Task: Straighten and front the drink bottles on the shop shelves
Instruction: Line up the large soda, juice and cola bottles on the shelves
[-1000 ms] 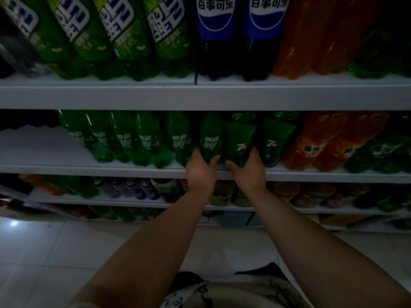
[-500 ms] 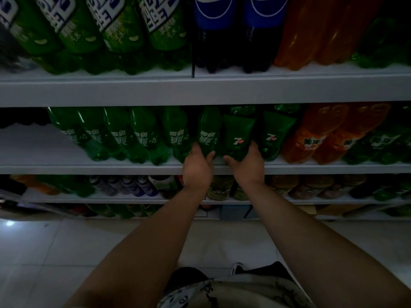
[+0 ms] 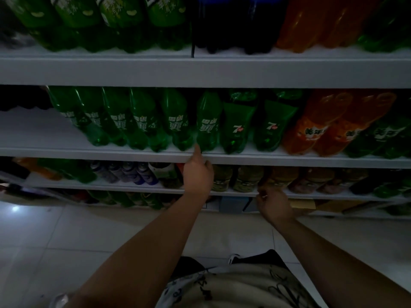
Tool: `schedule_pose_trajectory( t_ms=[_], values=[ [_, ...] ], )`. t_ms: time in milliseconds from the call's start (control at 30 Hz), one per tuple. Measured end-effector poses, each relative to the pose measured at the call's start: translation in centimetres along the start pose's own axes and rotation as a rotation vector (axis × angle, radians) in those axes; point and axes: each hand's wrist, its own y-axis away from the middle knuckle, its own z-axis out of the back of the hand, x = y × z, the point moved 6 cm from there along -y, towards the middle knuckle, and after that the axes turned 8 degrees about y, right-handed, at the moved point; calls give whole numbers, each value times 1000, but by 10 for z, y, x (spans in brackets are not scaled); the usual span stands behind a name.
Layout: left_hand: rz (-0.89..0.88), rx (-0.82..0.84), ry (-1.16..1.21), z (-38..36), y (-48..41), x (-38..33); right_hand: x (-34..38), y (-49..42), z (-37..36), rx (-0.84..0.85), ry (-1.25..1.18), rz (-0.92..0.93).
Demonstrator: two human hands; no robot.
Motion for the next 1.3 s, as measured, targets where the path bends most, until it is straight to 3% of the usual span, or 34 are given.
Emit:
schedule_pose_trajectory(
  t_ms=[133, 200, 267, 367, 433, 500, 667, 733, 800, 867, 933, 1100, 1200, 1300],
  values=[
    [-123, 53, 64, -13, 35, 19, 3, -15, -24, 201, 124, 62],
    [-127, 175, -46, -26, 46, 41, 17, -21, -37, 298, 188, 84],
    [-11, 334, -264, -36, 50, 78, 44, -29, -52, 342, 207, 156],
    [189, 538, -405, -30, 47, 132, 86, -44, -75, 352, 237, 300],
    [301, 564, -392, -12, 38, 161, 104, -56, -85, 293, 247, 353],
    [393, 484, -305, 11, 28, 183, 111, -67, -92, 203, 300, 386],
    [491, 372, -239, 42, 18, 225, 117, -75, -116, -4, 702, 584],
    [490, 365, -245, 46, 17, 238, 118, -73, -120, -67, 685, 650],
    [469, 360, -253, 47, 16, 246, 112, -66, -123, -133, 485, 742],
    [462, 344, -261, 48, 11, 250, 98, -62, -121, -145, 244, 603],
    [460, 271, -197, 49, 1, 250, 82, -66, -121, -153, 47, 267],
    [334, 141, -152, 51, -29, 228, 87, -81, -120, -190, -141, -337],
    [336, 77, -41, 59, -42, 217, 89, -95, -128, -77, -243, -475],
    [335, 54, 14, 71, -53, 214, 86, -107, -140, 30, -616, -528]
  ],
)
